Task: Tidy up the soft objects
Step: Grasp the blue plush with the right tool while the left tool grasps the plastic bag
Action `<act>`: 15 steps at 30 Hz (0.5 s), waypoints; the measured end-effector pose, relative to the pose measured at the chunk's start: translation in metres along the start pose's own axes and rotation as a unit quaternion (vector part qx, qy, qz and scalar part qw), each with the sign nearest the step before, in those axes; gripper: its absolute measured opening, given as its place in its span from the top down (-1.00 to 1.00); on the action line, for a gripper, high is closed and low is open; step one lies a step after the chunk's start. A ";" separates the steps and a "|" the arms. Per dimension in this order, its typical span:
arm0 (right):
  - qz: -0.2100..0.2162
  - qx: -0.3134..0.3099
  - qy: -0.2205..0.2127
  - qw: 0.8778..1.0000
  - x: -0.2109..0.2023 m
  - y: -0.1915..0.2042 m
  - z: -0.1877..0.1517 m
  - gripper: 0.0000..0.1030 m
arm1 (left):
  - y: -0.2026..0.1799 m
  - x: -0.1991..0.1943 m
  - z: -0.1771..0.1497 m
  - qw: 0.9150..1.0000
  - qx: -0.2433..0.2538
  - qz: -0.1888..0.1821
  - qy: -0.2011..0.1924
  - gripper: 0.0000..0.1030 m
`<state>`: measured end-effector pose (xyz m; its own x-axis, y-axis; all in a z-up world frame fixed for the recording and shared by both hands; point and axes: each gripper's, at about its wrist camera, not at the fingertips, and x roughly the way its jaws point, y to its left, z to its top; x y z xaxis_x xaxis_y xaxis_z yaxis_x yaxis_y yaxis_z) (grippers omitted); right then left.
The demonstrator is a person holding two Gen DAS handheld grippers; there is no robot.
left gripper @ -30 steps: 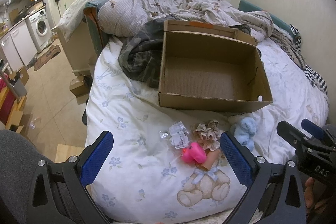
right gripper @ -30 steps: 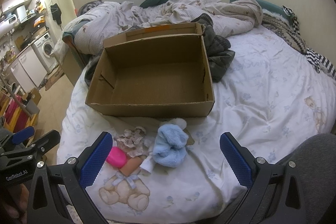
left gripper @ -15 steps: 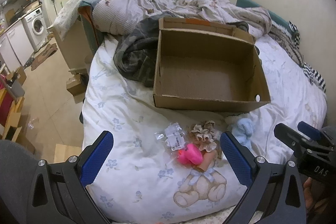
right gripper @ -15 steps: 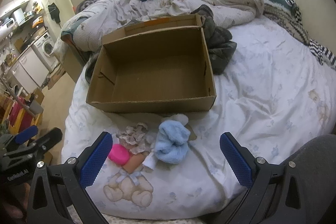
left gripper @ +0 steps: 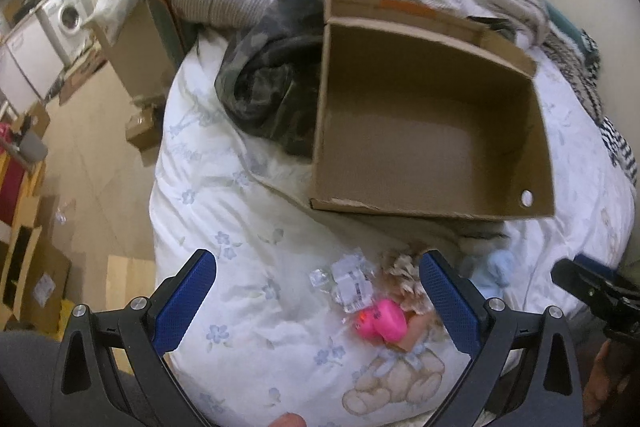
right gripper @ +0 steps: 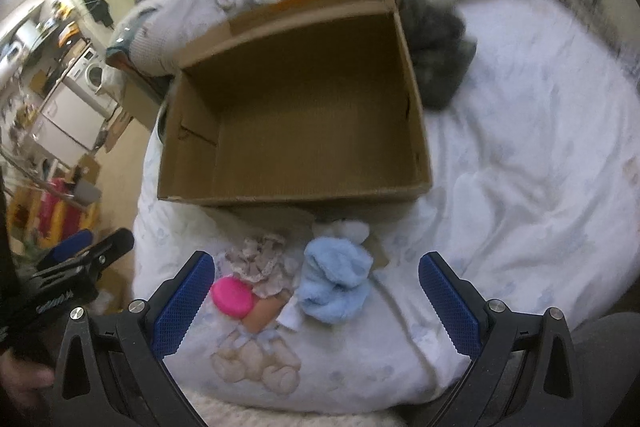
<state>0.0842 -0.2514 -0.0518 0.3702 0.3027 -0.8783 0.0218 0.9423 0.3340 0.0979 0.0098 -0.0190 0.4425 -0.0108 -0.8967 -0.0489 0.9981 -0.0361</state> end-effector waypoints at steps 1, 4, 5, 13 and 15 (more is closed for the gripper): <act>0.007 0.012 0.013 1.000 0.007 -0.006 0.003 -1.00 | 0.002 0.005 0.003 1.000 -0.004 0.005 0.004 -0.97; 0.010 0.034 0.042 0.998 0.027 -0.020 0.007 -1.00 | 0.010 0.021 0.008 1.000 -0.017 0.012 0.013 -0.97; 0.012 0.038 0.050 0.998 0.034 -0.023 0.007 -1.00 | 0.011 0.025 0.008 1.000 -0.020 0.009 0.016 -0.97; -0.010 0.013 0.098 0.995 0.085 -0.015 -0.003 -0.77 | 0.022 0.064 0.002 0.998 -0.043 0.000 0.052 -0.97; -0.021 -0.003 0.103 0.994 0.092 -0.010 -0.003 -0.48 | 0.026 0.070 0.001 0.997 -0.055 -0.007 0.061 -0.97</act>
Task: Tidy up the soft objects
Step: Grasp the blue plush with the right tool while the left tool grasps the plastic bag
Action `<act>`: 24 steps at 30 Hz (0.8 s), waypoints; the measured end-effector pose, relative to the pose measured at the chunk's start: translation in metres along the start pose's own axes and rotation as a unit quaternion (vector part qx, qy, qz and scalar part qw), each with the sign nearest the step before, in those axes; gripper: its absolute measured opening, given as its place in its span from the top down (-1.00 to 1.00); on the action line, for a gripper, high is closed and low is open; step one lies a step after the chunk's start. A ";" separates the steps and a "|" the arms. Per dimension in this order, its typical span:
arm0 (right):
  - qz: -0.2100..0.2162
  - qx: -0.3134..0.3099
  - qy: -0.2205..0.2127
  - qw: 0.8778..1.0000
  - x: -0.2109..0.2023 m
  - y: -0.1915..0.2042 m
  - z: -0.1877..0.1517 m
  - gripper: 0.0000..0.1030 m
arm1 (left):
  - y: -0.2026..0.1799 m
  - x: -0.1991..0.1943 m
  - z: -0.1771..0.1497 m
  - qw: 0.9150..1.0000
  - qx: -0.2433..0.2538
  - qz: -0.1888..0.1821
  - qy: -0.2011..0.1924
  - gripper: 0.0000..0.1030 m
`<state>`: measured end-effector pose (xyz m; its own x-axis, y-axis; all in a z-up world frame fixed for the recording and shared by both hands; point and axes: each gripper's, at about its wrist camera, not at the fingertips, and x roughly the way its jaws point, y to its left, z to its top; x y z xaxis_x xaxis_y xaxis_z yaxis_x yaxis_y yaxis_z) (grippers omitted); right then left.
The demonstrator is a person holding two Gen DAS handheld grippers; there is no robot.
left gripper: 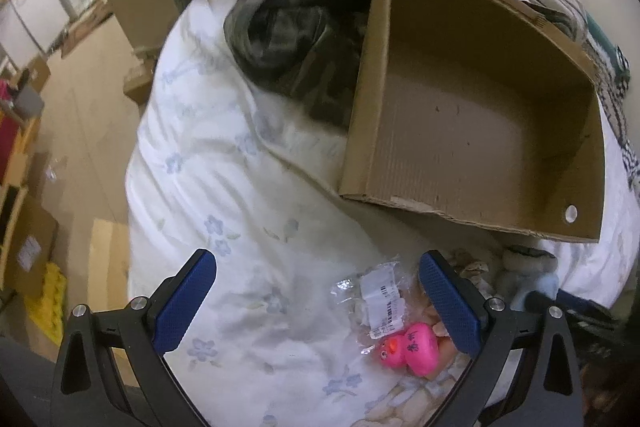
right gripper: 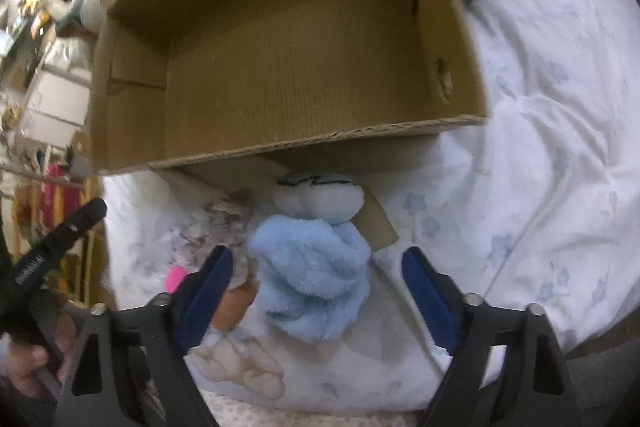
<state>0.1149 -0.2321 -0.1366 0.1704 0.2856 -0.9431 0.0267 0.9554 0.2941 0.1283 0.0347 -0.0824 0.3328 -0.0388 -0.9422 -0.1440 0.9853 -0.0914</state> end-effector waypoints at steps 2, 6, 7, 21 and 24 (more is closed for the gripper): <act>-0.015 -0.015 -0.002 1.000 0.004 0.005 -0.001 -0.27 | 0.002 0.003 0.001 1.000 -0.007 -0.003 0.005 -0.97; -0.021 -0.037 -0.010 0.999 -0.002 0.011 -0.003 0.38 | 0.000 0.014 -0.002 1.000 -0.009 -0.014 0.022 -0.79; -0.019 -0.041 -0.018 0.999 -0.007 0.012 -0.004 0.43 | -0.002 0.017 -0.004 0.999 -0.006 -0.018 0.030 -0.74; 0.144 0.015 -0.082 0.986 -0.069 -0.012 -0.011 0.45 | -0.017 0.081 -0.019 0.992 0.015 -0.031 0.123 -0.32; 0.143 0.013 -0.080 0.986 -0.065 -0.011 -0.008 0.46 | -0.017 0.080 -0.018 0.993 0.018 -0.039 0.110 0.34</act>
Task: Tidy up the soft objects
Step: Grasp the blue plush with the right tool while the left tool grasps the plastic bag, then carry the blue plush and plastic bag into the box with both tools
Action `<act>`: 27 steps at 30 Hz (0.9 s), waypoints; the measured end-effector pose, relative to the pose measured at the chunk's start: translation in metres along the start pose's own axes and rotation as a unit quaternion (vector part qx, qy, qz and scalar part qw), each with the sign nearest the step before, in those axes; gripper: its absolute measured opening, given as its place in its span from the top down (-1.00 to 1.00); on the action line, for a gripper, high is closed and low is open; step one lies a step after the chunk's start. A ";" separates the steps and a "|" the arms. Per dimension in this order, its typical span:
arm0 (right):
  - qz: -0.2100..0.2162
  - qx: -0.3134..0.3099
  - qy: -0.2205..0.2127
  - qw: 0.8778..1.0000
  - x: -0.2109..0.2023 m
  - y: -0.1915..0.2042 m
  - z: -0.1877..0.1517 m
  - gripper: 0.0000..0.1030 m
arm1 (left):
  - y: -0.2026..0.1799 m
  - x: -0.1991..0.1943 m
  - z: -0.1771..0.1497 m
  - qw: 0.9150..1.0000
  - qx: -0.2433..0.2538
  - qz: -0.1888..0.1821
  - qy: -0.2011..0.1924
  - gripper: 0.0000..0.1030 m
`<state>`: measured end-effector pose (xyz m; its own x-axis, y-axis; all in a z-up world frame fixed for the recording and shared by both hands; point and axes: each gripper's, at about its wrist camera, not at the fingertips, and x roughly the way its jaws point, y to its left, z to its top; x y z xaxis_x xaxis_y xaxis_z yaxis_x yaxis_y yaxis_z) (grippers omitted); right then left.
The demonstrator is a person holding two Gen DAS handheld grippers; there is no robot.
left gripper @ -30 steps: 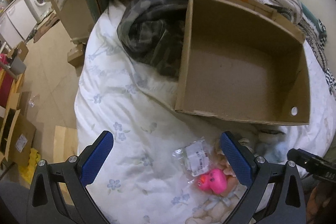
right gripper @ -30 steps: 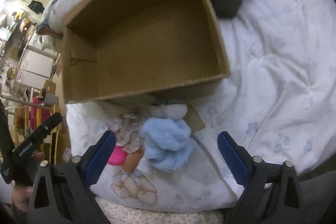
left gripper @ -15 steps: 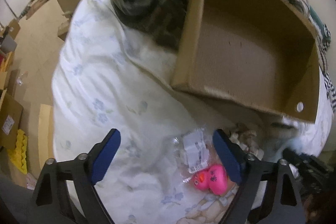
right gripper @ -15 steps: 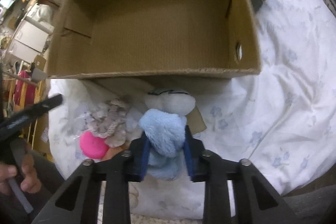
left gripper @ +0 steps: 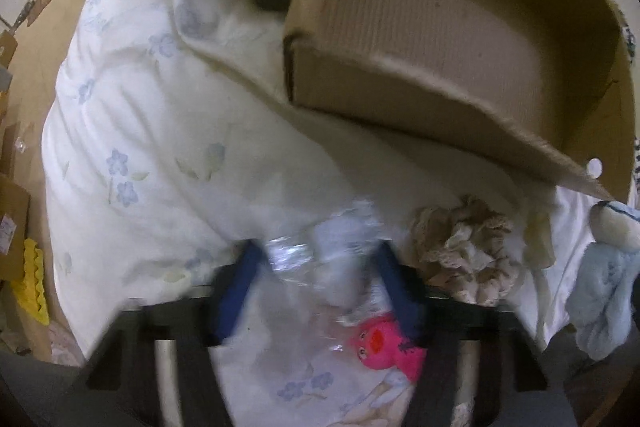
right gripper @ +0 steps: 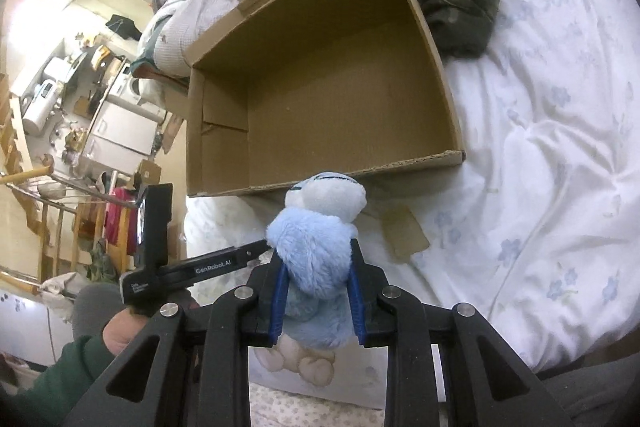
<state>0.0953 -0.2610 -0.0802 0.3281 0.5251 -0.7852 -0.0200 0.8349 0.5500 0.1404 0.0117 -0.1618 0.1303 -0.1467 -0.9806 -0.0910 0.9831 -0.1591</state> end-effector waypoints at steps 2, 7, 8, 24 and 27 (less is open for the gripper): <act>0.003 0.000 0.003 1.000 0.000 -0.002 0.002 0.46 | 0.001 -0.004 0.000 1.000 0.003 -0.008 -0.003 0.52; 0.003 -0.009 0.009 1.000 -0.001 -0.003 -0.001 0.47 | 0.019 -0.016 -0.004 0.999 -0.023 -0.040 -0.010 0.57; 0.004 -0.008 0.009 1.000 -0.002 -0.004 -0.001 0.47 | 0.021 -0.020 -0.007 0.999 -0.024 -0.039 -0.015 0.57; 0.035 -0.036 0.026 0.998 0.005 0.016 -0.007 0.47 | 0.022 -0.102 -0.018 0.991 -0.016 0.010 -0.135 0.58; 0.057 -0.053 0.013 0.997 -0.002 0.029 -0.007 0.47 | 0.023 -0.127 -0.026 0.985 -0.007 0.015 -0.174 0.58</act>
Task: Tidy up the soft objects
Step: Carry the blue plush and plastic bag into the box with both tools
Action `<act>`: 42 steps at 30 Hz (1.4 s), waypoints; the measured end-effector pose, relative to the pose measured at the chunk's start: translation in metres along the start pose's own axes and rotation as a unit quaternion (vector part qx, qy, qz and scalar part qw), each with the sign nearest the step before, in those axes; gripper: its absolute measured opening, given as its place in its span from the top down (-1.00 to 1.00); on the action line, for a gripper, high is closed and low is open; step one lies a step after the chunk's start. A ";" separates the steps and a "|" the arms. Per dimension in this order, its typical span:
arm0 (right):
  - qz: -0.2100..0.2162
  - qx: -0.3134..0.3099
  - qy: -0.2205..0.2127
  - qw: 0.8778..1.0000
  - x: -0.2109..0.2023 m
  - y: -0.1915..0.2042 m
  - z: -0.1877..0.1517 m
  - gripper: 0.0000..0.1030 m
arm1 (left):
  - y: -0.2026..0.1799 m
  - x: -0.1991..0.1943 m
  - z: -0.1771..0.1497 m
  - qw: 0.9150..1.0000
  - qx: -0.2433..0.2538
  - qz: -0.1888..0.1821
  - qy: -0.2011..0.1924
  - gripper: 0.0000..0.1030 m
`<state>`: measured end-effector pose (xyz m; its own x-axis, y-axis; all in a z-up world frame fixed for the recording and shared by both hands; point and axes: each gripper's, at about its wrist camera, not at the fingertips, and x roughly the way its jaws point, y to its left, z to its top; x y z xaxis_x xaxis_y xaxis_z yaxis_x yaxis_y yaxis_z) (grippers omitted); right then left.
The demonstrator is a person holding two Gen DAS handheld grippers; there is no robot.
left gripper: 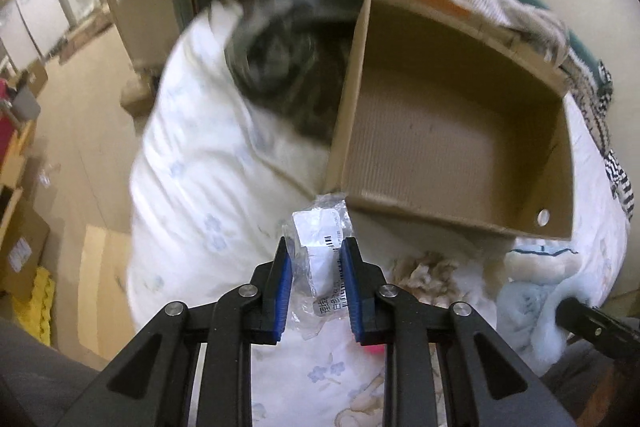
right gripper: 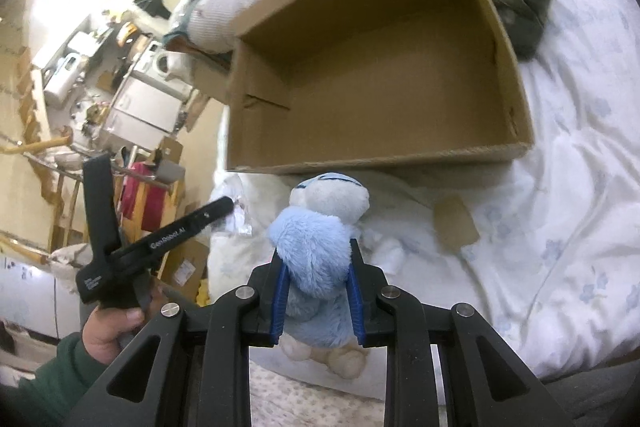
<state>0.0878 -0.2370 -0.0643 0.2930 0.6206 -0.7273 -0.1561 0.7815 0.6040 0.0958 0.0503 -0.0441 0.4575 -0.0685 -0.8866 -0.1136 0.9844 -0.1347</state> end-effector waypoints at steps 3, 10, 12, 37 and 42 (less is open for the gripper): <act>0.025 -0.020 -0.021 0.999 -0.008 0.013 0.004 0.47 | -0.007 -0.017 0.002 0.999 0.007 -0.001 -0.037 0.58; 0.068 -0.023 -0.086 0.994 -0.035 0.016 0.021 0.47 | -0.012 -0.038 0.012 0.997 0.002 -0.033 -0.070 0.58; 0.070 -0.018 -0.101 0.992 -0.043 0.012 0.028 0.47 | -0.019 -0.043 0.017 0.996 0.014 -0.039 -0.074 0.58; -0.012 0.064 -0.131 0.989 -0.021 -0.056 0.081 0.47 | -0.045 0.044 0.071 0.993 0.046 -0.102 -0.037 0.58; -0.061 0.059 -0.121 0.989 -0.012 -0.061 0.081 0.47 | -0.047 0.057 0.075 0.995 0.050 -0.087 -0.024 0.58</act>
<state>0.1706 -0.2970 -0.0663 0.5225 0.4783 -0.7059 0.0013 0.8274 0.5616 0.1933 0.0121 -0.0552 0.5051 -0.2328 -0.8310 0.0579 0.9699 -0.2365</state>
